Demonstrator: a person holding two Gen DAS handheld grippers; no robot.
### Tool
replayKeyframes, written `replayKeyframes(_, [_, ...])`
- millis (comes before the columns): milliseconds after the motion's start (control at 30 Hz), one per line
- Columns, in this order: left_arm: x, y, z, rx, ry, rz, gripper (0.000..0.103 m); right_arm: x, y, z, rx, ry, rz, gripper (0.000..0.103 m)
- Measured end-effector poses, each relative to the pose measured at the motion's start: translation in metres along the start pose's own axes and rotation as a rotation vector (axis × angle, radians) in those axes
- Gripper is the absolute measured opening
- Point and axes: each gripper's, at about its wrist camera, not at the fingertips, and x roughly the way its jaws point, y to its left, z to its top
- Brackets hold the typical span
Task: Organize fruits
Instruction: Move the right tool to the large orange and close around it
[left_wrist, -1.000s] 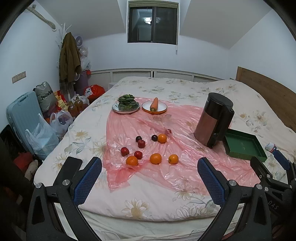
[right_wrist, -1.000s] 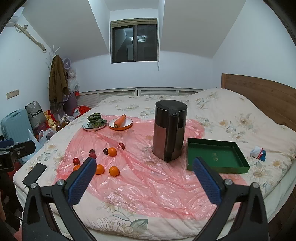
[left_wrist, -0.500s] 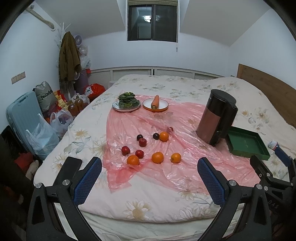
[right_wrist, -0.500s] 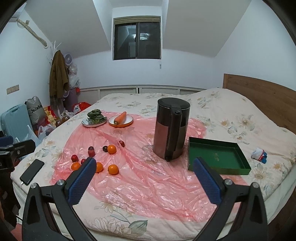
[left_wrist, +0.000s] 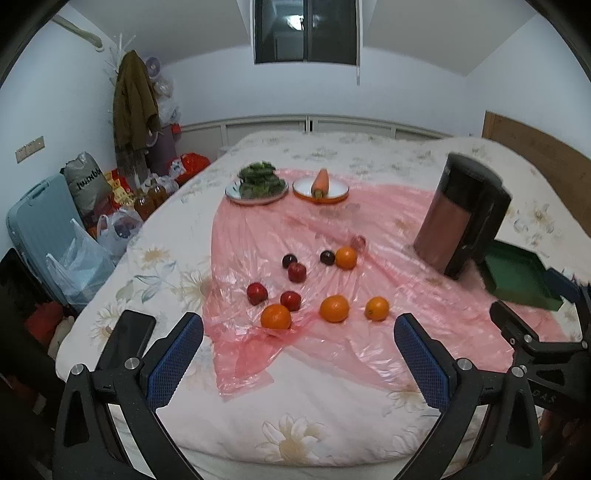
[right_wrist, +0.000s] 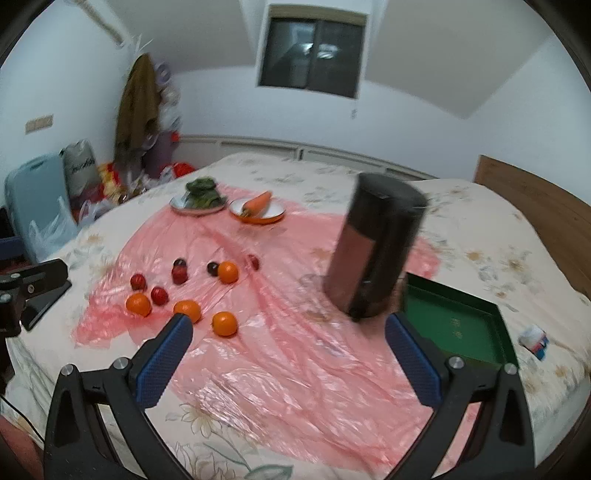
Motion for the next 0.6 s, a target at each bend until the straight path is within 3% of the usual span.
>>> replayKeyframes(167, [0.035,0.004,-0.003,0.034,0.033,0.021,0.102,0.047,0.016,0.006,-0.049,0.052,0.059,0.103])
replayKeyframes(467, [0.112,0.019,0.003,0.081,0.130,0.028,0.102,0.119,0.041,0.014,-0.106,0.112,0.080,0.103])
replayKeyframes(600, [0.142,0.022,0.000,0.101,0.181,0.033,0.097,0.144,0.051,0.014,-0.133,0.157,0.103,0.103])
